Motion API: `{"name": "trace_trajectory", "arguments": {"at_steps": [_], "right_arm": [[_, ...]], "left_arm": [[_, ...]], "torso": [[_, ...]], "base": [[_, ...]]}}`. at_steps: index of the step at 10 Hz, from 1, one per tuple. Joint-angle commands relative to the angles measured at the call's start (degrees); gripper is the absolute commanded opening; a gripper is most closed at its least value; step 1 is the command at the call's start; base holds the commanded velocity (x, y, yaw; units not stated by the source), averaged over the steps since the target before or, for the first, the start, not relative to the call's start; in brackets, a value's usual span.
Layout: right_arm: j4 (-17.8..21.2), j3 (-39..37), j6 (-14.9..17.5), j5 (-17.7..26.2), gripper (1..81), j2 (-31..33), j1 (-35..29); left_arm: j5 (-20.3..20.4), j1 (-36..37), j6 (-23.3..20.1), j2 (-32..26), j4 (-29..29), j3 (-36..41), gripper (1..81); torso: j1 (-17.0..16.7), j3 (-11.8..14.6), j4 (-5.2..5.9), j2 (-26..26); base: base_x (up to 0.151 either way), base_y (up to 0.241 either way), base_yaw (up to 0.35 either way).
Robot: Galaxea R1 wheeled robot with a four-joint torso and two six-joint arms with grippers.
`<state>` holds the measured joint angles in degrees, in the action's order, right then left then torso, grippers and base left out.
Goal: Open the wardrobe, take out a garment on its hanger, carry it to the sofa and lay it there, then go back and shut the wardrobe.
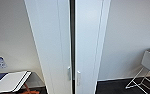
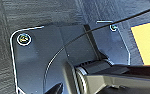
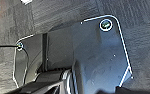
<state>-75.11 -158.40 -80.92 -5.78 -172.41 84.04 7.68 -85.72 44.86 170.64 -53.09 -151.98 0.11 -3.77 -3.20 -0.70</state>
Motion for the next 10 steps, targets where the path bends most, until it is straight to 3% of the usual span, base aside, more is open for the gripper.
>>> {"name": "trace_trajectory", "arguments": {"at_steps": [1,4,10], "right_arm": [[-3.6,0.6,2.3,3.8,81.1,-2.6,2.3],[-3.7,0.8,3.8,3.8,81.1,-3.0,4.0],[-3.6,0.8,5.0,3.8,81.1,-4.0,4.0]], "left_arm": [[-2.0,1.4,-1.4,2.0,-1.1,0.0,81.1],[-4.8,0.9,-1.3,4.3,-0.4,-2.3,81.1],[-4.9,1.4,-0.8,6.3,-0.2,-5.3,81.1]], "torso": [[0.0,0.0,0.0,0.0],[0.0,0.1,0.0,0.0],[-0.1,0.1,0.0,-0.1]], "base": [[0.0,0.0,0.0],[0.0,0.0,0.0],[0.0,0.0,0.0]]}}
